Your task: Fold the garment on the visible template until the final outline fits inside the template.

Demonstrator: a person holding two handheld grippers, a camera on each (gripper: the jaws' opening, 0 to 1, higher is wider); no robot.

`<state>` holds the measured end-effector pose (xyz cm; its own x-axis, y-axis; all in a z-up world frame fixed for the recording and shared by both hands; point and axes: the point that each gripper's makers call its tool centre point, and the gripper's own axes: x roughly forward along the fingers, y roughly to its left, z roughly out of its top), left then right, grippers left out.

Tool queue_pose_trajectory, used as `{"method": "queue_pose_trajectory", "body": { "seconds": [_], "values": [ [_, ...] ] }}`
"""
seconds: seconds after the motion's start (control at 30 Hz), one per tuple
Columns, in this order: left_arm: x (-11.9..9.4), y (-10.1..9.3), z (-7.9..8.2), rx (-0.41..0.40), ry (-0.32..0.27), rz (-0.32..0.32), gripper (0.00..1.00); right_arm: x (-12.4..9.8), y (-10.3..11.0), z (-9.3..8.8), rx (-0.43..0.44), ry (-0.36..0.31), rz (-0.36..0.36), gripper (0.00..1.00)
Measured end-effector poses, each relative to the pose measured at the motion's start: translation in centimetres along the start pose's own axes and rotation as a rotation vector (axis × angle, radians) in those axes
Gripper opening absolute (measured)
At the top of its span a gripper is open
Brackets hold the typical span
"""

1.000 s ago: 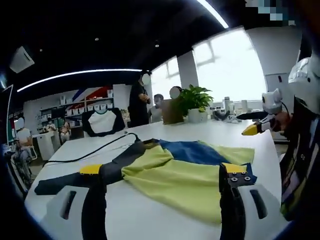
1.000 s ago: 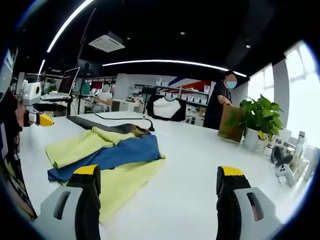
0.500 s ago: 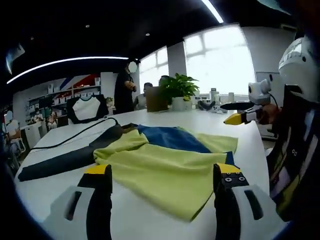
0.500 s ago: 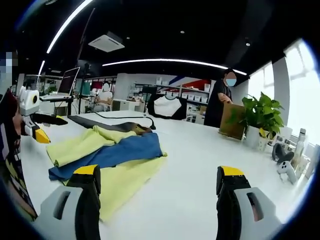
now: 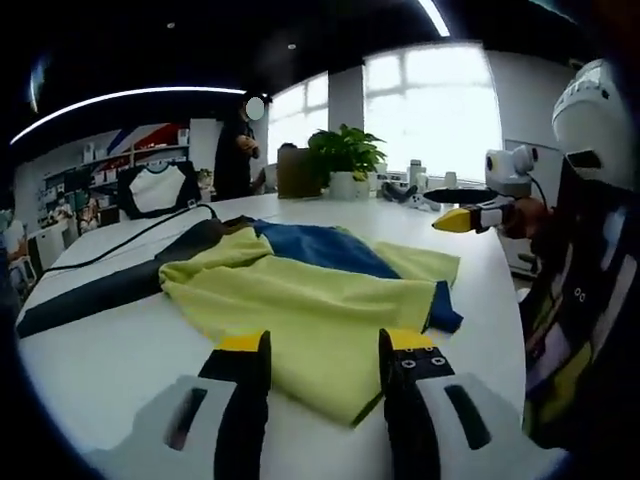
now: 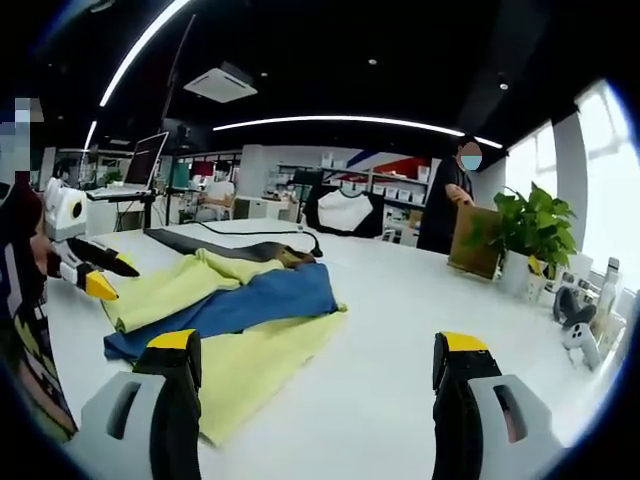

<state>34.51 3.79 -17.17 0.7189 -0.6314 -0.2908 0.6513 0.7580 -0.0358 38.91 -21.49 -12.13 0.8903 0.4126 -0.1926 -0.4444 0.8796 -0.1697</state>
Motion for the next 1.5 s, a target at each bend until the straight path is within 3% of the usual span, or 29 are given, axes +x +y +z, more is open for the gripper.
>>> {"method": "queue_pose_trajectory", "body": {
  "seconds": [0.43, 0.73, 0.9, 1.03, 1.17, 1.5],
  "values": [
    [0.3, 0.5, -1.4, 0.018, 0.068, 0.028, 0.38, -0.1, -0.2, -0.1, 0.009, 0.003, -0.002, 0.99],
    [0.6, 1.1, -1.4, 0.034, 0.057, 0.072, 0.08, 0.1, 0.0, -0.4, 0.014, 0.006, 0.005, 0.99],
    [0.5, 1.4, -1.3, -0.008, 0.055, 0.085, 0.05, 0.0, 0.2, -0.2, 0.000, 0.005, 0.015, 0.99],
    [0.1, 1.8, -1.3, 0.015, 0.056, 0.107, 0.04, -0.1, 0.3, 0.0, -0.001, -0.002, 0.019, 0.99],
    [-0.6, 2.3, -0.6, -0.034, 0.009, 0.129, 0.04, -0.2, 0.5, -0.1, 0.000, -0.001, 0.026, 0.99],
    [-1.8, 3.5, -0.1, -0.039, -0.003, 0.184, 0.03, 0.2, 2.7, 0.4, -0.017, -0.008, 0.097, 0.99]
  ]
}}
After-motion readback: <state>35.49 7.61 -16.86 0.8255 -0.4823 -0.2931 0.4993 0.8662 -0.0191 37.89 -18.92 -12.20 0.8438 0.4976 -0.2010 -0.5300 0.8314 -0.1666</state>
